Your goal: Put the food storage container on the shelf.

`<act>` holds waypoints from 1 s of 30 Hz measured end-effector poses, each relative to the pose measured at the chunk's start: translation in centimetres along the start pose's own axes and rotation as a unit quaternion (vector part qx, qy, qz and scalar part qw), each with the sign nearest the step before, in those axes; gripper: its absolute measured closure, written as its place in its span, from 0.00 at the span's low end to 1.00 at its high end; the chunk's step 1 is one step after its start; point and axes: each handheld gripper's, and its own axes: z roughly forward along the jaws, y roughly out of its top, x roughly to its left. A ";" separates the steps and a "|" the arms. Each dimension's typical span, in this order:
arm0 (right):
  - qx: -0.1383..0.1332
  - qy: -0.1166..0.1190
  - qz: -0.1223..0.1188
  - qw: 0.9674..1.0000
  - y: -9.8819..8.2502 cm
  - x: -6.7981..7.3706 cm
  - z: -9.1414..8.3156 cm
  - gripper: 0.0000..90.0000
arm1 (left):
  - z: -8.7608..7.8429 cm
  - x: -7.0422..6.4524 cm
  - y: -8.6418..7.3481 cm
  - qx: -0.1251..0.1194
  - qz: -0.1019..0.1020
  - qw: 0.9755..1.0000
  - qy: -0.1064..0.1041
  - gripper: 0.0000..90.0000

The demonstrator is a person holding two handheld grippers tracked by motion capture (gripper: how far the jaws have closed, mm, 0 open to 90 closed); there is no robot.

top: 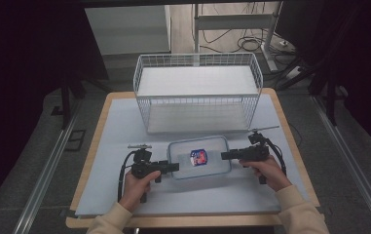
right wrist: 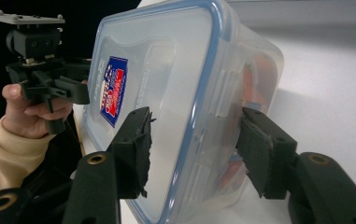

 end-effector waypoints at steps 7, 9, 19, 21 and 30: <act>-0.006 0.006 -0.008 1.000 -0.4 0.1 -0.4 0.55 | -0.2 -0.2 -0.3 -0.006 0.003 1.000 0.000 0.48; -0.008 0.004 -0.007 1.000 -0.5 0.2 -0.4 0.55 | -0.3 -0.3 -0.4 -0.008 0.004 1.000 0.002 0.48; -0.025 -0.008 -0.001 1.000 -0.9 1.0 -0.8 0.59 | -0.5 -0.9 -0.5 -0.023 0.006 1.000 0.014 0.53; -0.028 -0.011 -0.003 1.000 -0.9 1.2 -0.8 0.59 | -0.5 -1.0 -0.6 -0.025 0.007 1.000 0.015 0.53; -0.044 -0.017 -0.015 0.999 -0.9 2.1 -1.5 0.59 | -0.9 -1.5 -0.3 -0.039 0.012 0.999 0.010 0.54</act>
